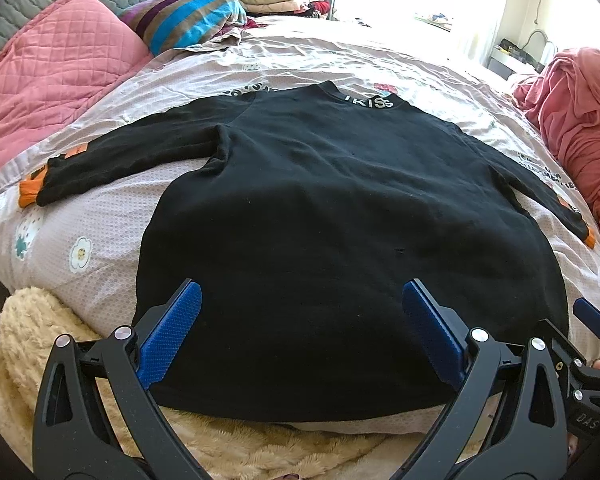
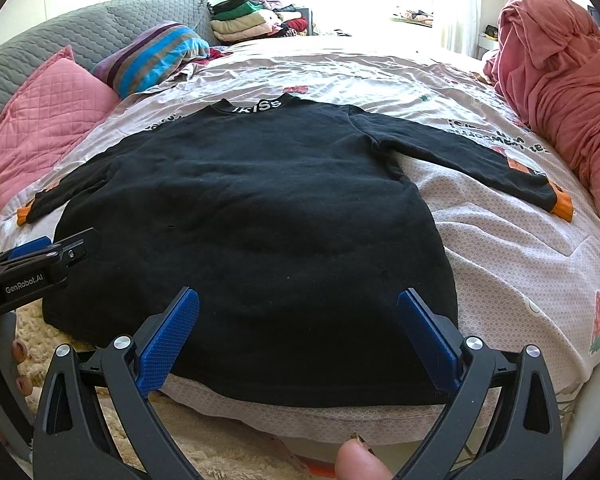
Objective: Fold small clothes
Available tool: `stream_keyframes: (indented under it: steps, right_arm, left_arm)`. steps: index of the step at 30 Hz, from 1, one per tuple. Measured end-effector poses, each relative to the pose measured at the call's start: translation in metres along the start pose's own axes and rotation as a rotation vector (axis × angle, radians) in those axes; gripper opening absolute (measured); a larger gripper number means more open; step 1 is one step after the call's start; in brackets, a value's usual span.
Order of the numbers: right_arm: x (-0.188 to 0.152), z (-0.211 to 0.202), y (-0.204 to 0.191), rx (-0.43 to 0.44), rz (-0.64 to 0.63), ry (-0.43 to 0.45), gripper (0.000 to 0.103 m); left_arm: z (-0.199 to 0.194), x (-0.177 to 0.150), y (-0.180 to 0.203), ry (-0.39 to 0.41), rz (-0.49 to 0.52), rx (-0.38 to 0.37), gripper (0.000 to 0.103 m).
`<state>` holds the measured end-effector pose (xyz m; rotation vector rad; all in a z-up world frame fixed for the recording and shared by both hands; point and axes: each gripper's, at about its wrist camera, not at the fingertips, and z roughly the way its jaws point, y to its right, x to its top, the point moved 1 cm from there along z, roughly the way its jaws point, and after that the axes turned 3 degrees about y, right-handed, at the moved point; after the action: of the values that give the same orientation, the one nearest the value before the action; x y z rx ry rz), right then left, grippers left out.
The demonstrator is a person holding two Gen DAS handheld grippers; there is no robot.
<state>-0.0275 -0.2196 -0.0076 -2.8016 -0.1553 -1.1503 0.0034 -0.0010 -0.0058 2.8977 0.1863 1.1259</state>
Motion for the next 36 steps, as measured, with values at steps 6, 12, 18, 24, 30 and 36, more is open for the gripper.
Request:
stream_keyframes:
  steps: [6,12,18,24,30,36]
  right_arm:
    - [-0.0003,0.0002,0.0,-0.001,-0.001,-0.006,0.099]
    - [-0.0011,0.0005,0.0016,-0.002,0.003,-0.01,0.099]
    - [-0.0019,0.001,0.0024,-0.001,0.003,-0.011,0.099]
    - [-0.0018,0.0014,0.0031,-0.001,0.004,-0.01,0.099]
    - [-0.0005,0.0022,0.0023,0.0,0.006,-0.008,0.099]
    - [0.003,0.0053,0.0034,0.007,0.011,-0.008,0.099]
  left_arm:
    - [0.0002,-0.0002,-0.0006,0.0,0.001,-0.001,0.095]
    - [-0.0007,0.0007,-0.0005,0.001,0.002,0.001,0.095]
    - [-0.0018,0.0014,-0.0012,0.004,0.0,0.002,0.095]
    - [-0.0035,0.0033,-0.0034,0.006,-0.001,0.006,0.095]
    - [-0.0035,0.0027,-0.0035,0.007,-0.002,0.006,0.095]
    - [-0.0021,0.0028,-0.0045,0.003,0.0,0.011,0.095]
